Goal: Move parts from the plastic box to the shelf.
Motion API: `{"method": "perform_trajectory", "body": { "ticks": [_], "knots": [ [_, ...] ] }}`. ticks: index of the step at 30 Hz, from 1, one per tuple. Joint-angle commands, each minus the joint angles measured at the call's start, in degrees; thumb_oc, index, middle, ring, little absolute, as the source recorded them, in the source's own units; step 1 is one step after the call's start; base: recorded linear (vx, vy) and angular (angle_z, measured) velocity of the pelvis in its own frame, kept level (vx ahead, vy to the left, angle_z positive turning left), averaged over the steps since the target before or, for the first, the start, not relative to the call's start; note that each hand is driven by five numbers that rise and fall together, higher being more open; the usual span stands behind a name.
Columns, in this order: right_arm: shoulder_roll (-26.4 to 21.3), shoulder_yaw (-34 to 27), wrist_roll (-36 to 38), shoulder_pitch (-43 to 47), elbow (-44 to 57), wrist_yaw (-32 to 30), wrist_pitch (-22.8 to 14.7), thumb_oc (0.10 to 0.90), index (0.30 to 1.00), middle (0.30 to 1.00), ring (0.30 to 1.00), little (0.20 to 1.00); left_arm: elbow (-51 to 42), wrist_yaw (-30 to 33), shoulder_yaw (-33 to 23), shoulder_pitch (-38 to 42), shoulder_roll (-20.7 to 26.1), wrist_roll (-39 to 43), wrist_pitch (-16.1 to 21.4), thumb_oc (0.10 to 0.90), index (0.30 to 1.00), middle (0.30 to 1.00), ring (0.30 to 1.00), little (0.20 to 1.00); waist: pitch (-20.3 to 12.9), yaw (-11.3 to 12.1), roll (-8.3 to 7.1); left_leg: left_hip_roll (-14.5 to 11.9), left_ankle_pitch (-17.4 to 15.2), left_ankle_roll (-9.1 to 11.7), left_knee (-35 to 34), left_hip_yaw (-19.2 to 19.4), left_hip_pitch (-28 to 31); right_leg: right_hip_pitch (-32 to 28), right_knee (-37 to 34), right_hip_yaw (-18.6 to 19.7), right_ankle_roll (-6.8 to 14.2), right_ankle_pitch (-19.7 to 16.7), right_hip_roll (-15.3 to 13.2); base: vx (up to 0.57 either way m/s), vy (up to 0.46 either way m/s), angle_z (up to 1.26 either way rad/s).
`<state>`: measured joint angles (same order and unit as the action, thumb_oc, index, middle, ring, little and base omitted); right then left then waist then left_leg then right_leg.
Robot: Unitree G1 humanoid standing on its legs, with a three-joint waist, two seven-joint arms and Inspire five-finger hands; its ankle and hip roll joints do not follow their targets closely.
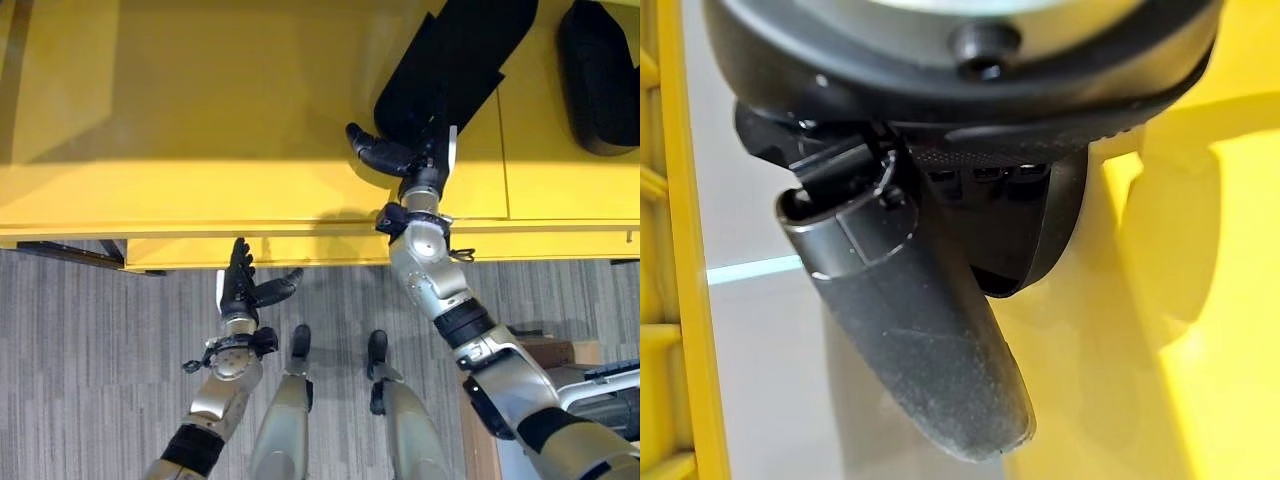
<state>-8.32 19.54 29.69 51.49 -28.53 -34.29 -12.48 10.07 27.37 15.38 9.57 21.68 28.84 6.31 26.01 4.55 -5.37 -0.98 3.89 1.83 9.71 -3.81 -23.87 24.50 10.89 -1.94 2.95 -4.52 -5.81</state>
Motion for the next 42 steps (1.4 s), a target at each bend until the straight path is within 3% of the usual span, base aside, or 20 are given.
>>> {"method": "perform_trajectory", "body": {
  "ticks": [1, 13, 33, 42],
  "knots": [
    [0.52, 0.23, -0.77, -3.50, 3.07, 0.16, 2.92, 0.900, 1.000, 1.000, 1.000, 1.000, -9.29, 1.15, -3.53, 1.28, 1.92, -2.93, 3.54, 0.900, 1.000, 1.000, 1.000, 1.000, 1.64, 0.94, -0.28, -1.55, -6.44, 0.14, 2.36, -1.14, 3.45, -4.74, -0.52, 2.16, 3.85, 0.19, -5.12, 0.00, 0.000, 0.00],
    [-2.26, 1.24, -4.66, -8.88, 9.37, 4.10, 4.26, 0.900, 1.000, 1.000, 1.000, 1.000, -9.77, 0.93, -5.28, 0.10, 1.80, -3.63, 3.40, 0.900, 1.000, 1.000, 1.000, 1.000, 1.63, 0.38, -1.09, -1.80, -6.37, 0.18, 2.15, -1.10, 3.63, -4.96, -0.37, 1.92, 3.88, 0.41, -5.02, 0.00, 0.000, 0.00],
    [-15.92, -9.58, -16.76, -13.02, 11.00, 1.76, 7.31, 0.900, 1.000, 1.000, 1.000, 1.000, -10.71, 0.19, -7.54, -0.50, 1.79, -4.58, 4.91, 0.900, 1.000, 1.000, 1.000, 1.000, 1.40, -0.82, -1.83, -2.22, -6.85, 0.01, 2.67, -1.48, 3.60, -4.70, 0.19, 2.03, 3.81, 0.65, -4.55, 0.00, -0.001, 0.00],
    [-19.26, -12.57, -16.36, -11.06, 14.41, 0.28, 5.42, 0.900, 1.000, 1.000, 1.000, 1.000, -11.11, 0.19, -9.18, -1.36, 1.96, -4.23, 5.14, 0.900, 1.000, 1.000, 1.000, 1.000, 1.62, -1.07, -1.67, -2.31, -6.78, 0.10, 2.63, -1.54, 3.60, -4.48, 0.54, 2.25, 3.76, 0.78, -4.29, 0.00, 0.000, 0.00]
  ]
}}
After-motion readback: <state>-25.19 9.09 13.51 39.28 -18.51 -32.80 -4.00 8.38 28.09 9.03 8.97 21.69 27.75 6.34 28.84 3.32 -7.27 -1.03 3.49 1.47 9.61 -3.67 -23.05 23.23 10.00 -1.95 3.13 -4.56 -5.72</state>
